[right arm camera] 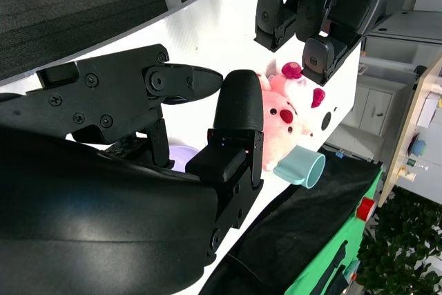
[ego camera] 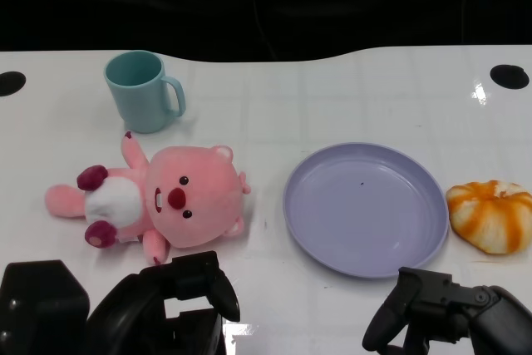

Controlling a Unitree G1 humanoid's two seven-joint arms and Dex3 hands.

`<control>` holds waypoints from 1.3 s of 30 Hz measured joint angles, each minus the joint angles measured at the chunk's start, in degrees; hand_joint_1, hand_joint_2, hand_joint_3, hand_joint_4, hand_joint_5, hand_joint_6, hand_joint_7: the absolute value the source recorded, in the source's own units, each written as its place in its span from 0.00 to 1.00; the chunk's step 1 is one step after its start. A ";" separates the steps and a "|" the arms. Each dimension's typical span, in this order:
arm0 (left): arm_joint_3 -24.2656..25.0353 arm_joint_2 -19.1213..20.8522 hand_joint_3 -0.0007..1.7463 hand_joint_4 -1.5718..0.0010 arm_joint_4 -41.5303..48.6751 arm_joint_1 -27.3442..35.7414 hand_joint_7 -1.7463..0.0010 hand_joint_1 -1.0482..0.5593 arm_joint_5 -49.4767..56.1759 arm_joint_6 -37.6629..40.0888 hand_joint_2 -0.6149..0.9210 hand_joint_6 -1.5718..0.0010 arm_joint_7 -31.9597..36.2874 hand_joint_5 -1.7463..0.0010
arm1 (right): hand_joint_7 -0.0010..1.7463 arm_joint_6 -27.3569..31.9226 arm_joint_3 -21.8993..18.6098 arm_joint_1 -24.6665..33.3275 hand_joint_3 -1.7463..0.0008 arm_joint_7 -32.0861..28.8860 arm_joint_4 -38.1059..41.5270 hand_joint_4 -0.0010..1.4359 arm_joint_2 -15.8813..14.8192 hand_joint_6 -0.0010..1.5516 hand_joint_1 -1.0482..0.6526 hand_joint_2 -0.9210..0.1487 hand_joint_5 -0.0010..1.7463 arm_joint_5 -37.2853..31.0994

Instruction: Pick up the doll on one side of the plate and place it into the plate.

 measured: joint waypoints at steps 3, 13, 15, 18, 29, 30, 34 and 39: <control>0.04 0.00 0.84 0.43 0.00 -0.11 0.08 0.56 -0.01 0.00 0.63 0.49 0.00 0.00 | 0.73 0.15 0.01 0.00 0.81 0.00 -0.03 0.47 0.01 0.38 0.46 0.00 0.89 0.05; 0.40 0.00 0.85 0.43 0.00 -0.28 0.08 0.57 -0.03 -0.17 0.63 0.50 -0.01 0.00 | 0.73 0.15 0.05 -0.02 0.81 0.00 -0.03 0.47 0.01 0.38 0.46 0.00 0.90 0.05; 0.40 0.00 0.85 0.43 0.00 -0.28 0.08 0.57 -0.02 -0.18 0.64 0.49 -0.01 0.00 | 0.73 0.15 0.06 -0.02 0.81 -0.01 -0.03 0.47 0.01 0.38 0.46 0.00 0.90 0.05; 0.40 0.00 0.86 0.43 0.00 -0.28 0.08 0.57 -0.03 -0.19 0.63 0.50 -0.01 0.00 | 0.73 0.15 0.09 -0.02 0.81 -0.01 -0.03 0.47 0.04 0.38 0.46 0.00 0.90 0.05; 0.98 -0.08 0.84 0.44 0.00 -0.23 0.09 0.58 -0.09 -0.53 0.63 0.51 -0.01 0.00 | 0.73 0.13 0.46 0.00 0.81 -0.02 -0.03 0.47 0.04 0.38 0.46 0.00 0.90 -0.12; 1.10 -0.14 0.83 0.46 0.00 -0.16 0.13 0.58 -0.14 -0.89 0.64 0.51 -0.01 0.03 | 0.73 0.13 0.51 0.02 0.81 -0.03 -0.03 0.47 0.04 0.38 0.46 0.00 0.90 -0.14; 1.90 -0.80 0.81 0.51 0.00 0.41 0.26 0.57 -0.54 -1.49 0.63 0.54 -0.01 0.11 | 0.73 0.13 0.72 0.35 0.81 -0.20 -0.14 0.47 0.04 0.38 0.46 0.00 0.90 -0.25; 2.18 -1.63 0.60 0.61 -0.03 1.42 0.41 0.53 0.15 -6.54 0.70 0.61 -0.01 0.21 | 0.74 0.09 0.76 0.91 0.81 -0.22 -0.59 0.48 0.04 0.39 0.47 0.00 0.90 -0.28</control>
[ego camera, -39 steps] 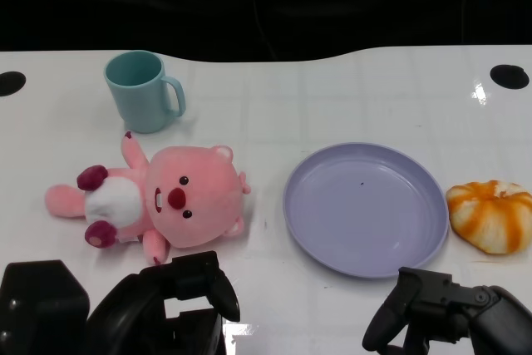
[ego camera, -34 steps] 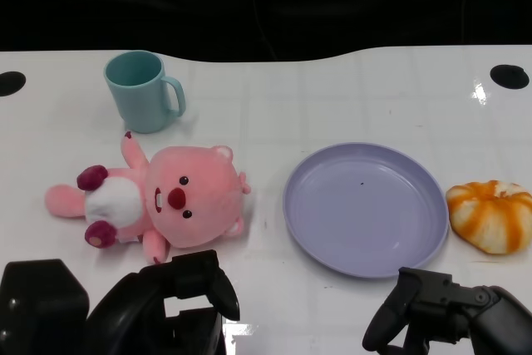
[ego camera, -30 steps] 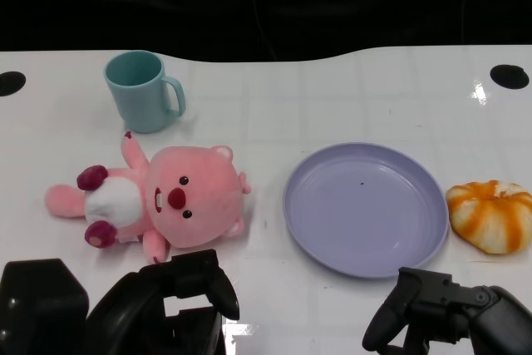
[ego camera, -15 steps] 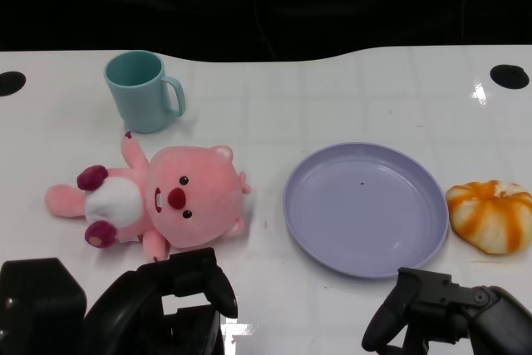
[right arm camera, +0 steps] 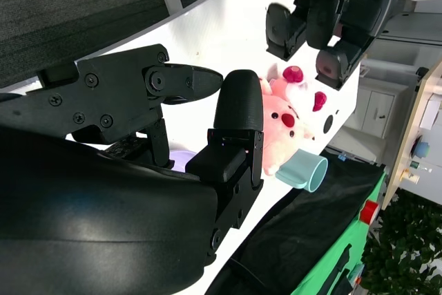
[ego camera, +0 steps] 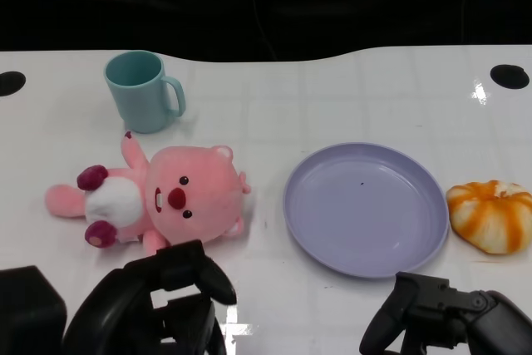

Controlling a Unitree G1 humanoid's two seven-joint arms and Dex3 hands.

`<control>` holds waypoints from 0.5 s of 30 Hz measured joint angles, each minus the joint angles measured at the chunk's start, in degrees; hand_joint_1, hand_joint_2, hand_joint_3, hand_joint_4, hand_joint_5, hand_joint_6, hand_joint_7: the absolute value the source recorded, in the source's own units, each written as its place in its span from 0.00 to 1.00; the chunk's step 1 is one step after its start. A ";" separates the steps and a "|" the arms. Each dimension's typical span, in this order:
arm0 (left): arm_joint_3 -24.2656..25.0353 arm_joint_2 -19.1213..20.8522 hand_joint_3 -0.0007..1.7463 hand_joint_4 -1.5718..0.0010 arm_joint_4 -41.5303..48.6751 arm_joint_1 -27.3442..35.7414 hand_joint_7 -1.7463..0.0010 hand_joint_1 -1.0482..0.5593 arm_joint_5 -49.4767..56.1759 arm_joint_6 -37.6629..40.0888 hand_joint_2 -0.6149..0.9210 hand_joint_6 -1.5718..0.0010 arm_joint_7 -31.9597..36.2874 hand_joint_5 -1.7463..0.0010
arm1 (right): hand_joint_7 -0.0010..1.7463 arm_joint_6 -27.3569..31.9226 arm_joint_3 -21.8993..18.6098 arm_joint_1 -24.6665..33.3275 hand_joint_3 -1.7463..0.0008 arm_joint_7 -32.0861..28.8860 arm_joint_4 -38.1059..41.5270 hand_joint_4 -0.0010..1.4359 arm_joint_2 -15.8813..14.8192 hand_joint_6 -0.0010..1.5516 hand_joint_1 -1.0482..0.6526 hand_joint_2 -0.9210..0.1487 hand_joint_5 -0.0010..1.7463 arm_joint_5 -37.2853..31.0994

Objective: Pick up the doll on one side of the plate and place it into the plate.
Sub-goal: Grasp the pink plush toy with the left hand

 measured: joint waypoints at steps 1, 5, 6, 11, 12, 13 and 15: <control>0.15 -0.26 0.55 0.63 0.00 0.06 0.45 0.52 0.04 -1.35 0.73 0.62 0.00 0.23 | 0.74 -0.07 0.00 0.12 0.80 0.00 -0.01 0.48 -0.01 0.39 0.47 0.00 0.90 -0.01; 0.70 -0.57 0.35 0.70 0.01 0.11 0.64 0.48 3.03 -7.05 0.84 0.65 0.01 0.34 | 0.74 -0.08 0.00 0.35 0.81 0.00 -0.19 0.47 -0.04 0.39 0.49 0.00 0.90 -0.40; 0.88 -0.46 0.29 0.72 0.03 0.10 0.68 0.45 4.41 -8.75 0.87 0.65 0.01 0.36 | 0.74 -0.03 0.01 0.34 0.81 -0.01 -0.32 0.47 -0.05 0.38 0.49 0.00 0.90 -0.67; 1.86 1.42 0.09 0.82 0.46 -0.39 0.85 0.35 12.02 -15.99 1.00 0.72 0.05 0.49 | 0.74 0.43 0.24 0.10 0.81 -0.05 -0.49 0.47 0.01 0.38 0.49 0.00 0.90 -1.24; 2.17 1.91 0.08 0.83 0.61 -0.60 0.87 0.34 13.37 -16.96 1.00 0.73 0.05 0.52 | 0.74 0.70 0.32 -0.03 0.81 -0.05 -0.50 0.47 0.07 0.38 0.49 0.00 0.90 -1.24; 2.50 2.58 0.07 0.84 0.78 -0.93 0.90 0.33 14.91 -17.90 1.00 0.73 0.22 0.55 | 0.74 0.97 0.37 -0.17 0.81 -0.05 -0.50 0.47 0.14 0.38 0.49 0.00 0.90 -1.24; 3.32 4.00 0.06 0.86 1.19 -2.08 0.92 0.31 18.33 -19.46 1.00 0.75 0.28 0.58 | 0.74 1.09 0.47 -0.51 0.81 -0.05 -0.50 0.47 0.31 0.38 0.48 0.00 0.91 -1.23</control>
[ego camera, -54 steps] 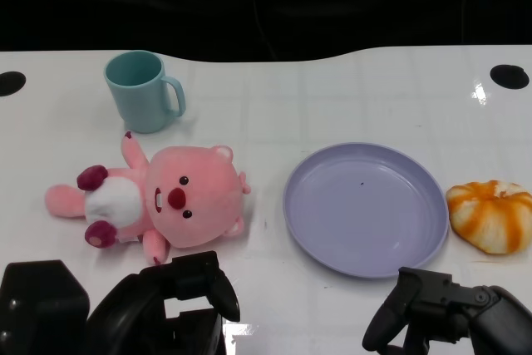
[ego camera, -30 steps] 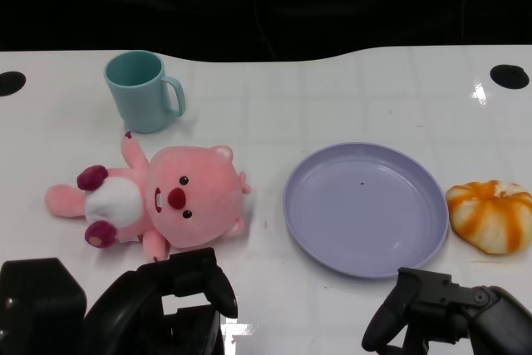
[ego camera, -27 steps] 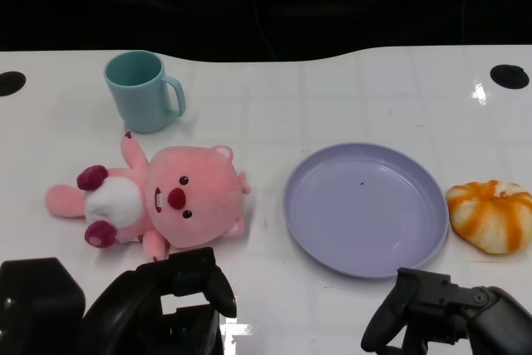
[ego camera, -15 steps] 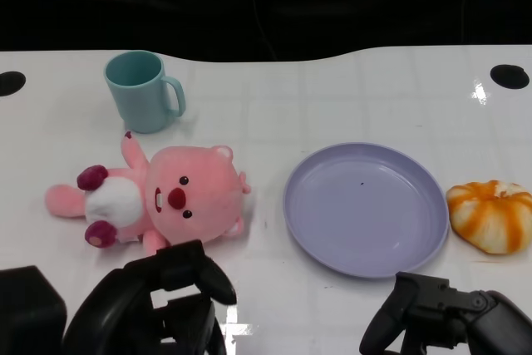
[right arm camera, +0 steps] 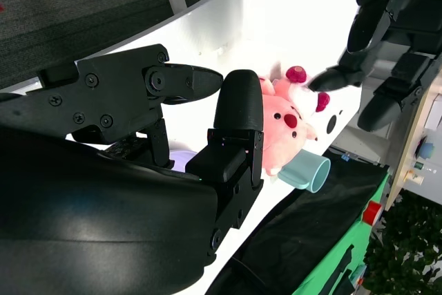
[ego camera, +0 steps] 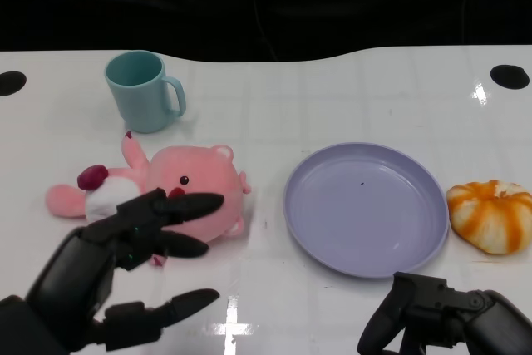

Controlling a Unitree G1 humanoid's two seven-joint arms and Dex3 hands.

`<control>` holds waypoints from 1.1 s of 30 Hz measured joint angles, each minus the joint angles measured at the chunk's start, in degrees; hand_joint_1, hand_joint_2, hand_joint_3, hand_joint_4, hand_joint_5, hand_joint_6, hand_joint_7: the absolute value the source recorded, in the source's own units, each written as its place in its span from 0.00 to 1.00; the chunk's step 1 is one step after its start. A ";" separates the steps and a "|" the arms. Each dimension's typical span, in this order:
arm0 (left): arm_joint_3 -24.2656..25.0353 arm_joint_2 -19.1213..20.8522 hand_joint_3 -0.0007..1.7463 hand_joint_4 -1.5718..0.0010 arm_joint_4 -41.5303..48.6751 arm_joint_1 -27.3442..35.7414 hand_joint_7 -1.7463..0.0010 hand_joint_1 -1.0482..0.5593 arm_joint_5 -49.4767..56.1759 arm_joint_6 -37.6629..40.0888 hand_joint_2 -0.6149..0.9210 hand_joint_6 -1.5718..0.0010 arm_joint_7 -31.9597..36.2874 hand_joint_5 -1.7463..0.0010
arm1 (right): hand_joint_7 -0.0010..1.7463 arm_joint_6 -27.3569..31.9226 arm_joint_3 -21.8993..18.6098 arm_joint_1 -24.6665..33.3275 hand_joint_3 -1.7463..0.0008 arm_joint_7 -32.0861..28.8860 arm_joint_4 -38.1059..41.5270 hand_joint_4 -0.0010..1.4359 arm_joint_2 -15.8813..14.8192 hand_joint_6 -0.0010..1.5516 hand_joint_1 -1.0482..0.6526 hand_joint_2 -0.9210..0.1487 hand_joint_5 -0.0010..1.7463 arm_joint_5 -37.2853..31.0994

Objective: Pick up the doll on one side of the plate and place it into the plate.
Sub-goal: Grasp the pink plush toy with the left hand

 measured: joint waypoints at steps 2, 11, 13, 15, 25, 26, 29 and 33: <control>0.75 1.19 0.06 0.88 0.26 -0.92 0.93 0.30 3.22 -1.43 1.00 0.75 0.41 0.59 | 0.74 0.01 0.07 -0.32 0.81 0.00 0.00 0.47 0.10 0.38 0.48 0.00 0.91 0.00; 1.72 6.12 0.03 0.96 0.69 -3.49 0.97 0.28 18.46 -4.17 1.00 0.79 2.02 0.62 | 0.74 -0.01 0.27 -0.97 0.80 -0.02 0.37 0.47 0.20 0.38 0.47 0.00 0.90 -0.01; 1.84 7.03 0.03 0.98 0.87 -4.50 0.97 0.28 21.52 -4.18 1.00 0.80 2.31 0.63 | 0.74 -0.01 0.27 -1.00 0.81 -0.01 0.38 0.47 0.21 0.38 0.47 0.00 0.90 0.00; 1.96 8.38 0.02 0.99 1.41 -5.66 0.98 0.28 24.88 -4.41 1.00 0.80 2.50 0.64 | 0.74 -0.01 0.26 -1.02 0.81 -0.02 0.38 0.47 0.21 0.38 0.47 0.00 0.90 0.00; 0.14 13.46 0.01 1.00 5.51 -12.66 1.00 0.26 41.41 -0.96 1.00 0.83 1.55 0.77 | 0.74 0.35 0.20 -1.15 0.81 -0.09 0.36 0.47 0.36 0.38 0.47 0.00 0.90 0.05; -0.56 13.86 0.01 1.00 6.07 -13.60 1.00 0.26 42.54 -0.20 1.00 0.84 0.80 0.78 | 0.74 0.38 0.18 -1.10 0.81 -0.11 0.35 0.47 0.38 0.38 0.47 0.00 0.90 0.05; -2.67 14.94 0.00 0.99 8.76 -16.40 0.99 0.26 45.76 1.60 0.99 0.83 -1.33 0.79 | 0.74 0.41 0.17 -1.03 0.81 -0.15 0.30 0.47 0.38 0.38 0.47 0.00 0.90 -0.02; -5.56 15.77 0.00 0.98 14.40 -20.44 0.99 0.25 48.86 1.99 0.99 0.82 -1.91 0.78 | 0.74 0.49 0.19 -0.99 0.81 -0.19 0.16 0.47 0.41 0.38 0.47 0.00 0.90 -0.14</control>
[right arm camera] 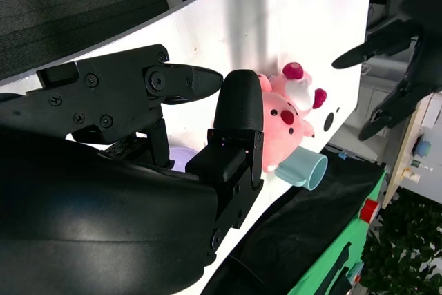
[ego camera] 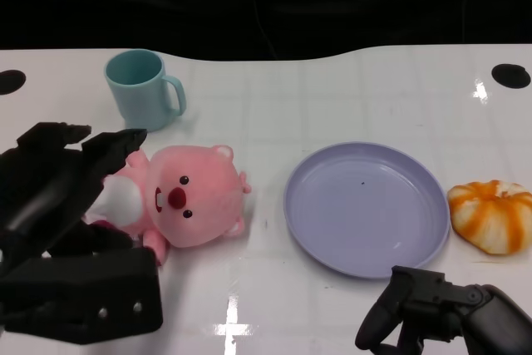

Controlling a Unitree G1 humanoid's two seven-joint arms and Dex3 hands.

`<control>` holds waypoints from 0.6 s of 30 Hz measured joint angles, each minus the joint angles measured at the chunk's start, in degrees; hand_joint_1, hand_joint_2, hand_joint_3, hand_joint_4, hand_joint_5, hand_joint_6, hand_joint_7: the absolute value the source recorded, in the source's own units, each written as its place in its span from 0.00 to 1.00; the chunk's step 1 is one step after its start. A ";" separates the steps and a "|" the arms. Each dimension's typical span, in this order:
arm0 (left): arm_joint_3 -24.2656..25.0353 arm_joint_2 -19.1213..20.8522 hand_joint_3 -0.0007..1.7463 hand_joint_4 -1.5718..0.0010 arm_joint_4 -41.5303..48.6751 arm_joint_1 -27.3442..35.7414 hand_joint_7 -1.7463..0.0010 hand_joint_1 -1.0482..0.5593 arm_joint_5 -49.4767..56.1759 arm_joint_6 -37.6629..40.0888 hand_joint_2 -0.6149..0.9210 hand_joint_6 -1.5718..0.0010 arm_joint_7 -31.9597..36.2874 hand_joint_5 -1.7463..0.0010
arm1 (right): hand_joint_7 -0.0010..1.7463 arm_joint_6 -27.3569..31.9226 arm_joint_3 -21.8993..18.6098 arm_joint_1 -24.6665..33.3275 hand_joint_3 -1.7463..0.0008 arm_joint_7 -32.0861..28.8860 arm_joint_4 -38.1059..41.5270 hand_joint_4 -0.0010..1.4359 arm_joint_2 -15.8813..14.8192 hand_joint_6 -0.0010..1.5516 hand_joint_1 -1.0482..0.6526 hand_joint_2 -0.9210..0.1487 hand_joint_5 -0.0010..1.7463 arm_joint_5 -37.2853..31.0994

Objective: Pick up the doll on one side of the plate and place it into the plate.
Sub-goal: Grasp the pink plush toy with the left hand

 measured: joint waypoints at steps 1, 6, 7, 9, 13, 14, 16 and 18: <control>-0.69 0.19 0.00 0.98 1.66 -0.99 0.99 0.25 0.46 -0.30 0.99 0.82 0.03 0.78 | 0.74 0.05 0.01 0.02 0.81 -0.01 -0.03 0.48 0.03 0.38 0.47 0.00 0.90 0.01; -4.61 0.76 0.00 0.97 10.16 -5.87 0.99 0.25 2.70 -1.27 0.98 0.81 0.13 0.78 | 0.74 0.46 0.20 0.03 0.81 -0.09 -0.27 0.48 0.08 0.38 0.47 0.00 0.90 -0.32; -5.35 0.76 0.00 0.97 11.88 -6.92 0.99 0.24 2.88 -1.55 0.98 0.82 0.18 0.78 | 0.74 0.51 0.28 0.06 0.81 -0.14 -0.31 0.48 0.11 0.39 0.47 0.00 0.90 -0.40; -6.98 0.79 0.00 0.96 15.57 -9.00 0.99 0.24 3.66 -2.07 0.98 0.82 0.46 0.78 | 0.74 0.53 0.53 0.11 0.81 -0.25 -0.36 0.48 0.27 0.39 0.47 0.00 0.90 -0.45; -9.94 0.78 0.00 0.95 22.48 -13.23 1.00 0.24 4.69 -2.45 0.98 0.81 0.82 0.79 | 0.74 0.78 1.43 0.36 0.81 -0.50 -1.10 0.48 0.35 0.38 0.47 0.00 0.90 -0.76; -10.58 0.75 0.00 0.95 23.96 -14.18 1.00 0.24 4.76 -2.44 0.98 0.81 0.89 0.80 | 0.74 1.04 1.65 0.39 0.81 -0.52 -1.51 0.47 0.36 0.38 0.47 0.00 0.90 -0.81; -11.74 0.63 0.00 0.94 26.87 -15.70 1.00 0.24 4.83 -2.45 0.98 0.81 1.13 0.81 | 0.74 1.41 1.74 0.48 0.81 -0.64 -2.03 0.47 0.37 0.38 0.47 0.00 0.90 -0.88; -12.88 0.22 0.00 0.93 29.98 -17.24 1.00 0.25 4.86 -2.37 0.99 0.82 1.39 0.83 | 0.74 1.70 1.78 0.60 0.81 -0.78 -2.18 0.47 0.37 0.38 0.47 0.00 0.90 -0.87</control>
